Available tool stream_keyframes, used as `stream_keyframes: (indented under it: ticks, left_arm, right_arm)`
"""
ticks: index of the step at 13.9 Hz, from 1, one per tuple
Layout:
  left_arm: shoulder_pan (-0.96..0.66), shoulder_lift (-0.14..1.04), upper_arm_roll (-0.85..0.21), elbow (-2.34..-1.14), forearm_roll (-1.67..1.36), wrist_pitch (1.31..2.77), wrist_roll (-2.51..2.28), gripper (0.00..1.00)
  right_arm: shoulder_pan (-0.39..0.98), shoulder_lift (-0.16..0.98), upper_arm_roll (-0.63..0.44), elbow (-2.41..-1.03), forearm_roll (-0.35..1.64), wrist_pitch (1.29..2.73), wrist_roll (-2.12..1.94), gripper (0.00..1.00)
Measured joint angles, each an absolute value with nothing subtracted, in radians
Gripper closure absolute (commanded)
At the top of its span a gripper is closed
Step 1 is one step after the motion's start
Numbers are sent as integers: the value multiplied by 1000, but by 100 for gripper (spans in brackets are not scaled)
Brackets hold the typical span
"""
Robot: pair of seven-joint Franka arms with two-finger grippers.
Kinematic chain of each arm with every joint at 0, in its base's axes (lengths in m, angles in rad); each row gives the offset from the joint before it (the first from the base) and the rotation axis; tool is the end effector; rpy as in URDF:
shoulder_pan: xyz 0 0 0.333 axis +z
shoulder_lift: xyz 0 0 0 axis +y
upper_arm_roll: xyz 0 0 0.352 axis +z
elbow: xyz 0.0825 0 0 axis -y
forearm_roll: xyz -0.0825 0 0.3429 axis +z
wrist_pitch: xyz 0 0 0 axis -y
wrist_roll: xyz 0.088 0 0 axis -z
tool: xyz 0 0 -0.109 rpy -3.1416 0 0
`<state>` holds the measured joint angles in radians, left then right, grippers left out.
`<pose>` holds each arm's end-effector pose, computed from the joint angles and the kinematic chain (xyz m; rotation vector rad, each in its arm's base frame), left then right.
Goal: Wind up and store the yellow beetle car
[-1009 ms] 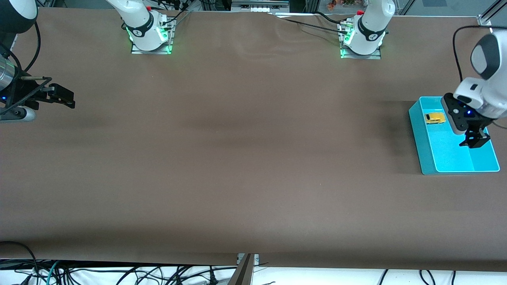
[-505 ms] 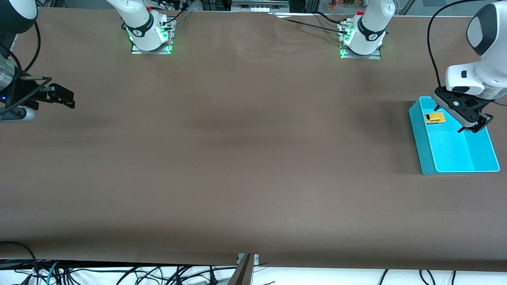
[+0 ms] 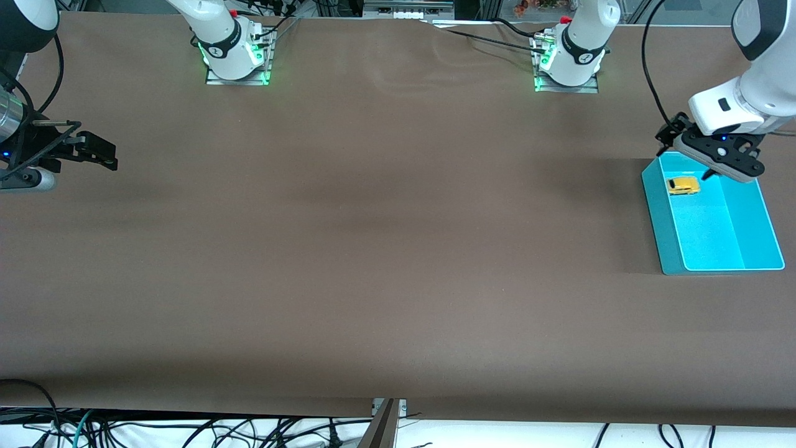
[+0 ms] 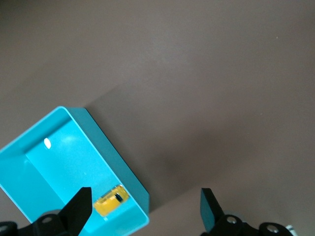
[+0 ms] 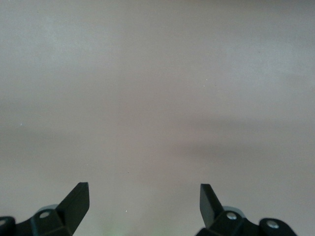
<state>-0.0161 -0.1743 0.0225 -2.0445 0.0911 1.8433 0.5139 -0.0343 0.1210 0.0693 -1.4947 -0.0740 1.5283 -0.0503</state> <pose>0.4573 0.0111 0.5606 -2.9584 0.8086 0.0728 0.5488 0.0082 0.6236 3.0709 0.1310 -0.1347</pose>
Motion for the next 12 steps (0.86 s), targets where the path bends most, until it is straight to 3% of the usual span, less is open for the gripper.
stream_keyframes:
  ticks: [3, 12]
  left_arm:
    - [-39, -189, -17, -1987, 91, 1724, 339, 2]
    - [-70, -165, -42, -1854, 11, 1587, 3, 1]
  right_arm:
    - [-34, 121, 69, -1495, -74, 1528, -50, 1]
    - [-35, 121, 69, -1495, -74, 1528, -50, 1]
